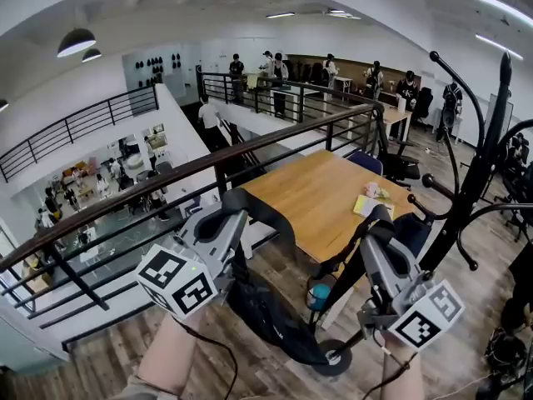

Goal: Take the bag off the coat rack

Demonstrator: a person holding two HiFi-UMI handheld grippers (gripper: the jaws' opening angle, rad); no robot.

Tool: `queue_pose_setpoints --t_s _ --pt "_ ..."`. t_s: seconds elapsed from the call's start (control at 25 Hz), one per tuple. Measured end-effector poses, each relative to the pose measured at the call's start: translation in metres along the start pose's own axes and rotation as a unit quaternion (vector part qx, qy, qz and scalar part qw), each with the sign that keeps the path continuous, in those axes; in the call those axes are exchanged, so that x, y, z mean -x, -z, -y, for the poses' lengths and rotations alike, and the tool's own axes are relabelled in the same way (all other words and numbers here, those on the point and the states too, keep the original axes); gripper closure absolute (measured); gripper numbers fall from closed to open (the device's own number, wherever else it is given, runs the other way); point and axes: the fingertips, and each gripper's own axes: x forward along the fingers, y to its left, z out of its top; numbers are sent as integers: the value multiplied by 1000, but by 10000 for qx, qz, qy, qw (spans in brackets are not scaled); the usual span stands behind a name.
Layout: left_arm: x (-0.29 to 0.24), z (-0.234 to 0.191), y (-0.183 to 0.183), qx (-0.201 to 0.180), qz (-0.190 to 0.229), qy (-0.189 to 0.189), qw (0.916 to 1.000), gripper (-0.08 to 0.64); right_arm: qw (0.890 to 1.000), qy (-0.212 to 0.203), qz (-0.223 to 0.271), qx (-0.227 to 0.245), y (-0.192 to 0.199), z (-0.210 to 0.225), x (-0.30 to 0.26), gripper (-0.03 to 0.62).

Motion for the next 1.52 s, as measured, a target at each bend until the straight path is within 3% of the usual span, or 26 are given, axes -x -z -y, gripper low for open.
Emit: queue_pose_setpoints --t_s 0.16,0.32,0.56,0.96,1.52 --pt "38 -12 26 -360 -402 -312 9981 546 9991 -100 -384 -176 45 -8 -15 560" --pt "78 -23 53 -474 -788 -587 9940 546 9958 -233 -756 -463 93 -20 -27 560" --pt "129 -42 99 -968 -1382 -1029 9803 546 9882 -394 -1413 -435 160 -38 -43 560" --pt "200 -65 178 -714 -2055 -1501 9644 546 9719 -611 -2233 -435 257 -69 -46 560" --pt "254 -55 256 -514 -2881 -1780 9395 546 9476 -530 -3065 -723 338 -77 -25 560"
